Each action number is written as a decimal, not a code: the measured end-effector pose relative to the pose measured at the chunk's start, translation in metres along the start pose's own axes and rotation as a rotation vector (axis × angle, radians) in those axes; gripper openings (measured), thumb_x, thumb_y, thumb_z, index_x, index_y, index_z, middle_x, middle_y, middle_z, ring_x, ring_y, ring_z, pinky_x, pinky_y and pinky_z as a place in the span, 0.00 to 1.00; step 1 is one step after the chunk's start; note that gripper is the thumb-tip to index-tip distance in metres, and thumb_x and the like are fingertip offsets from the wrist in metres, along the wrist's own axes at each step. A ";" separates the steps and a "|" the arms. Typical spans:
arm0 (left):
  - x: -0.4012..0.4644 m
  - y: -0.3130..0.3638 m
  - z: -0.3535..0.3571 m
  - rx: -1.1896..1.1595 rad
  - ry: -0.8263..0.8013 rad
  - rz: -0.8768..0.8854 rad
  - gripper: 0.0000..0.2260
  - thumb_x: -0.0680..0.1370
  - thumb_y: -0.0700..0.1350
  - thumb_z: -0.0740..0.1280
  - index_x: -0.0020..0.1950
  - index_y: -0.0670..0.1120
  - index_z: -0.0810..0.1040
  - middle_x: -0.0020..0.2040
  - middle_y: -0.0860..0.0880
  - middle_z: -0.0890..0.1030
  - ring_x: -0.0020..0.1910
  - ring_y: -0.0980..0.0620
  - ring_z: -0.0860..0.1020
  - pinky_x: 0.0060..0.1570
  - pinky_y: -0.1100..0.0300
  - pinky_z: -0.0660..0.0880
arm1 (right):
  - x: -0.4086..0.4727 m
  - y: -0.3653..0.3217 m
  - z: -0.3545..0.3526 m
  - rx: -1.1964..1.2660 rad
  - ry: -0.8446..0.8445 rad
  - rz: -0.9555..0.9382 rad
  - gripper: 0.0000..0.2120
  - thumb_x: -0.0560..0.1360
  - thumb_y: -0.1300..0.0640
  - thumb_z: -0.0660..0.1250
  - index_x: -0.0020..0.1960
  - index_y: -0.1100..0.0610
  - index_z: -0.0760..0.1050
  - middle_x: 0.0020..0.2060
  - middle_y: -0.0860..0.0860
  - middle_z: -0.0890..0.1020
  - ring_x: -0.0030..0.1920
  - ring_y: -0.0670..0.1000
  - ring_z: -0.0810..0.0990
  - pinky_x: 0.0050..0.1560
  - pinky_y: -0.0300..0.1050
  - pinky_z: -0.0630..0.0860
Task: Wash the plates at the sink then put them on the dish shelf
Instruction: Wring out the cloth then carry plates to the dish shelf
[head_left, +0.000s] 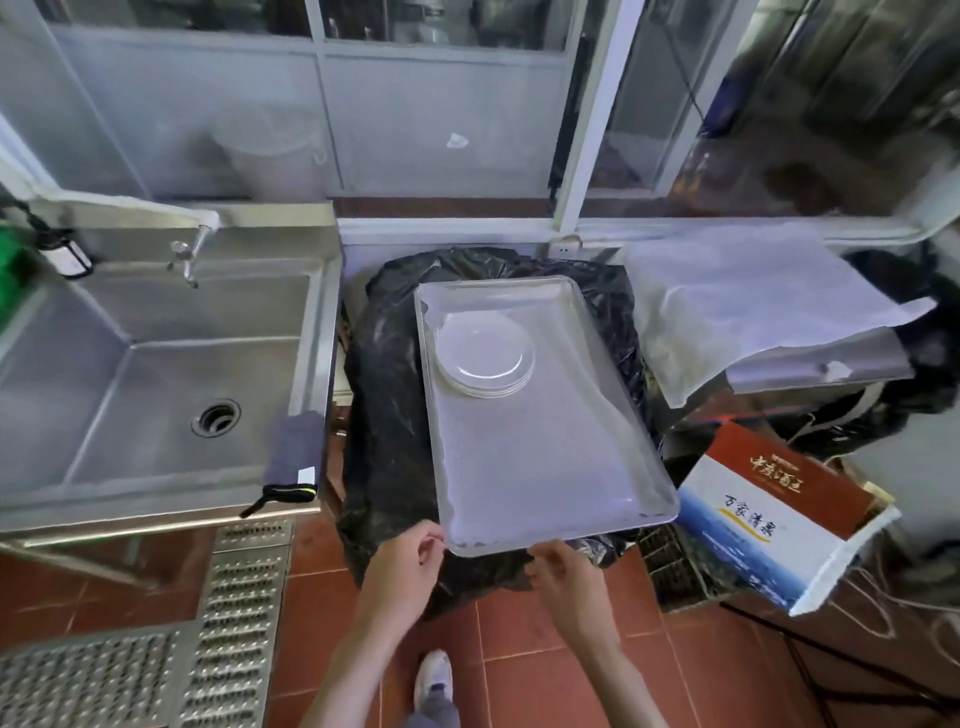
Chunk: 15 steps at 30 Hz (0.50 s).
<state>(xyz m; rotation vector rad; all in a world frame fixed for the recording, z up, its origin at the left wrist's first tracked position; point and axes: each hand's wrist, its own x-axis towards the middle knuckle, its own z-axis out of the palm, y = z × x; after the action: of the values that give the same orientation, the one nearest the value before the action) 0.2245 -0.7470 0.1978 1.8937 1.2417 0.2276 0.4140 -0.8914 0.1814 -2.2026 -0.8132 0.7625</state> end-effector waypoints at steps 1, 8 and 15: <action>0.013 0.002 -0.005 -0.007 0.004 0.007 0.07 0.84 0.46 0.66 0.55 0.57 0.82 0.49 0.63 0.84 0.50 0.65 0.81 0.44 0.74 0.73 | 0.012 -0.006 0.002 0.015 -0.004 0.007 0.09 0.79 0.59 0.70 0.52 0.45 0.82 0.39 0.42 0.87 0.43 0.38 0.84 0.50 0.43 0.81; 0.076 0.011 -0.022 -0.040 -0.002 -0.005 0.08 0.84 0.46 0.65 0.55 0.59 0.82 0.49 0.64 0.83 0.50 0.66 0.81 0.43 0.74 0.73 | 0.073 -0.032 0.004 0.069 -0.019 0.021 0.13 0.78 0.62 0.68 0.49 0.43 0.81 0.40 0.45 0.87 0.42 0.43 0.85 0.48 0.47 0.82; 0.139 0.020 -0.015 -0.066 0.019 -0.073 0.09 0.85 0.46 0.65 0.61 0.54 0.83 0.55 0.61 0.84 0.55 0.61 0.81 0.47 0.75 0.72 | 0.141 -0.030 0.002 0.031 -0.057 0.049 0.10 0.80 0.60 0.66 0.53 0.46 0.81 0.41 0.43 0.87 0.44 0.42 0.85 0.49 0.48 0.83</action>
<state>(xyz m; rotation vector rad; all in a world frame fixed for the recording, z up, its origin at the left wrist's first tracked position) 0.2979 -0.6276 0.1835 1.7901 1.2983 0.2456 0.4924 -0.7725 0.1624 -2.1890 -0.7729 0.8591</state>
